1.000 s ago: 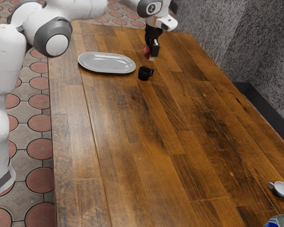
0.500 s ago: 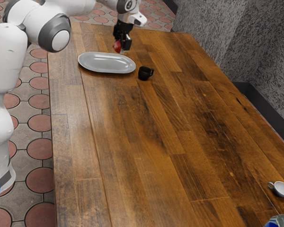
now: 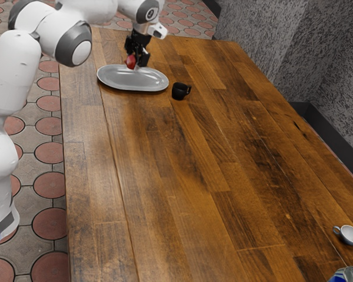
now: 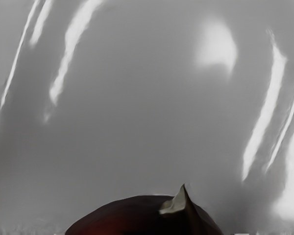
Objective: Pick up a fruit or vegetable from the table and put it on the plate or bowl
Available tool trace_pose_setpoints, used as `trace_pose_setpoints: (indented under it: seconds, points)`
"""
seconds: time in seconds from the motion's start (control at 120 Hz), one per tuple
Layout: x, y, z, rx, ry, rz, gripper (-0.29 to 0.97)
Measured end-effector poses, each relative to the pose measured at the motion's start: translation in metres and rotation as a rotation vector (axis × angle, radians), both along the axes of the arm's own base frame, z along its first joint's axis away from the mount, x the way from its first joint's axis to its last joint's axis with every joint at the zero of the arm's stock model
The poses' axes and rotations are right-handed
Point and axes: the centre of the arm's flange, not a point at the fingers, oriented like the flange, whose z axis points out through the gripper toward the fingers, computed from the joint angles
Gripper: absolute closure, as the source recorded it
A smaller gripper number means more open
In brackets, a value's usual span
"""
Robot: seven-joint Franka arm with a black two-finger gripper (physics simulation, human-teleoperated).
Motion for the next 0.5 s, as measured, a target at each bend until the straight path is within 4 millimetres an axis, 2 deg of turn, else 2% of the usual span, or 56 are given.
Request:
trace_pose_setpoints:
  seconds: [0.217,0.308,0.4,0.417,0.45,0.475,0.5]
  points:
    - [-0.010,0.018,-0.014,0.009,0.013,0.033,0.31]
    - [-0.007,0.017,-0.015,0.013,0.015,0.028,0.18]
    - [-0.006,0.014,-0.009,0.020,0.006,0.022,0.10]
    - [-0.006,0.010,0.002,0.026,-0.009,0.018,0.09]
    - [-0.010,-0.011,0.053,0.043,-0.073,-0.008,0.08]
    - [-0.014,-0.042,0.100,0.043,-0.130,-0.048,0.07]
    - [-0.017,-0.092,0.147,0.025,-0.192,-0.123,0.06]
